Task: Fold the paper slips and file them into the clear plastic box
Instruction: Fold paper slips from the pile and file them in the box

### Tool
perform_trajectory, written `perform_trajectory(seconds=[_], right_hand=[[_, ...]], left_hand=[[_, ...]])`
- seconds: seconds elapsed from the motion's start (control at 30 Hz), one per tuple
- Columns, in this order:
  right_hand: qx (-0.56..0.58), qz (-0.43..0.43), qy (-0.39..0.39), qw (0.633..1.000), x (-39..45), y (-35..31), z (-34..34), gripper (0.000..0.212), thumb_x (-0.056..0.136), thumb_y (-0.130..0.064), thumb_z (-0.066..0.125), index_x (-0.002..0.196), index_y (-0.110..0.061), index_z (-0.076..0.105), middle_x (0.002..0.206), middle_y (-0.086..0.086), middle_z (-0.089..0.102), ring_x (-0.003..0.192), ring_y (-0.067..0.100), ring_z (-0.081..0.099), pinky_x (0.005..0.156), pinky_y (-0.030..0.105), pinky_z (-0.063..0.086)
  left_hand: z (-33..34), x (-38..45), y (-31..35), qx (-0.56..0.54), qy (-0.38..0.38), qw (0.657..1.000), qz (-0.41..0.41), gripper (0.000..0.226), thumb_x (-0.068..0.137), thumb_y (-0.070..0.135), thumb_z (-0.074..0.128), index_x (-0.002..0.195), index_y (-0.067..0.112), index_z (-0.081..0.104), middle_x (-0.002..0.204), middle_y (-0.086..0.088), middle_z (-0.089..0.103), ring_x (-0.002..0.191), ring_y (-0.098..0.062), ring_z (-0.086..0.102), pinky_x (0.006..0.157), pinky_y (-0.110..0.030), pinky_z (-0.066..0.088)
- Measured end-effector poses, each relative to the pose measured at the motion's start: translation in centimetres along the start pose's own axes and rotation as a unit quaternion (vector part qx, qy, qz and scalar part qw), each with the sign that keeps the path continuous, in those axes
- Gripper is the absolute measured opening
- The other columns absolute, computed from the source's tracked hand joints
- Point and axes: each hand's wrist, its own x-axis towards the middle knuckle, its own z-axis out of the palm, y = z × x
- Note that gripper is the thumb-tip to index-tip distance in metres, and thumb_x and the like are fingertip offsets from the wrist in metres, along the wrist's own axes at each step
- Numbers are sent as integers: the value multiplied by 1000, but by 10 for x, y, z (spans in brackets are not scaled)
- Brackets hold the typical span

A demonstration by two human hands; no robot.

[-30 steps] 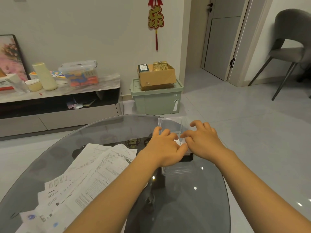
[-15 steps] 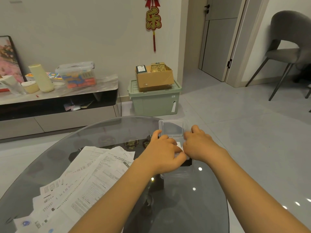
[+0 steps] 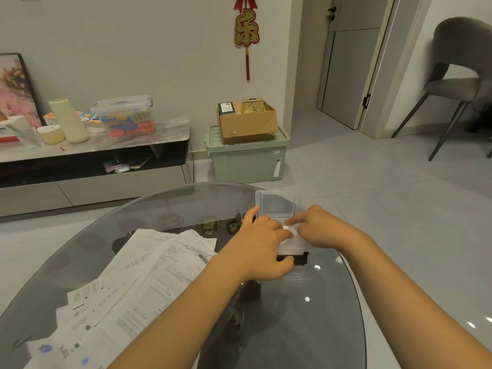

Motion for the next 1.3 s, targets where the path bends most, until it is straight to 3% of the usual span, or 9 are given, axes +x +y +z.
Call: perform_trajectory(seconds=[0.13,0.27,0.4,0.57,0.7,0.83,1.1,1.3], right_hand=[[28,-14,33,999,2,6,0,42,93,-13,39,129,-30,53,139,9,39,105,24,49,78,25,42],[42,-29,60,997,-5,13,1,38,93,-17,45,127,-30,55,138,7,43,112,22,51,90,28,41],[66,-46,117,990,-9,12,4,37,94,-20,46,129,-31,53,135,4,40,123,21,42,97,30,37],[52,-104,188,975,-39,-4,4,35,93,-18,47,126,-29,55,129,0,43,125,17,31,103,29,29],[32,-158,222,962,-63,-14,13,34,92,-19,48,123,-29,58,126,-5,47,123,14,29,98,24,20],[48,-223,206,952,-88,-34,34,32,92,-18,48,120,-28,59,121,-7,52,120,13,30,98,23,19],[-44,-286,112,951,-101,-59,71,36,93,-21,45,127,-26,54,116,-1,53,114,20,36,101,30,30],[-89,-314,39,944,-109,-73,97,40,92,-20,45,131,-25,51,122,2,54,117,21,36,96,31,33]], left_hand=[[-3,-3,-1,-4,5,1000,-11,67,78,54,35,137,24,46,136,2,46,131,-14,33,116,-42,-9],[-4,-8,-1,-1,3,999,-33,76,77,58,34,145,23,30,147,3,32,138,-14,22,117,-43,-8],[-6,-14,0,-8,15,999,-49,80,77,60,34,146,21,27,153,2,21,141,-14,13,117,-41,-8],[-24,-38,17,-3,44,996,-72,69,89,54,43,147,21,27,153,2,20,142,-14,12,116,-38,-9],[-33,-64,34,4,73,993,-96,60,93,45,45,145,22,29,150,3,27,140,-13,17,116,-37,-6],[-34,-107,48,5,80,984,-156,54,94,42,43,145,27,29,148,6,30,138,-12,20,117,-38,-3],[-4,-192,52,-42,85,945,-312,53,95,43,40,144,34,23,155,7,13,141,-17,7,116,-37,1],[14,-234,29,-8,-2,930,-369,83,67,48,31,147,34,14,157,1,1,144,-19,-4,115,-42,-14]])
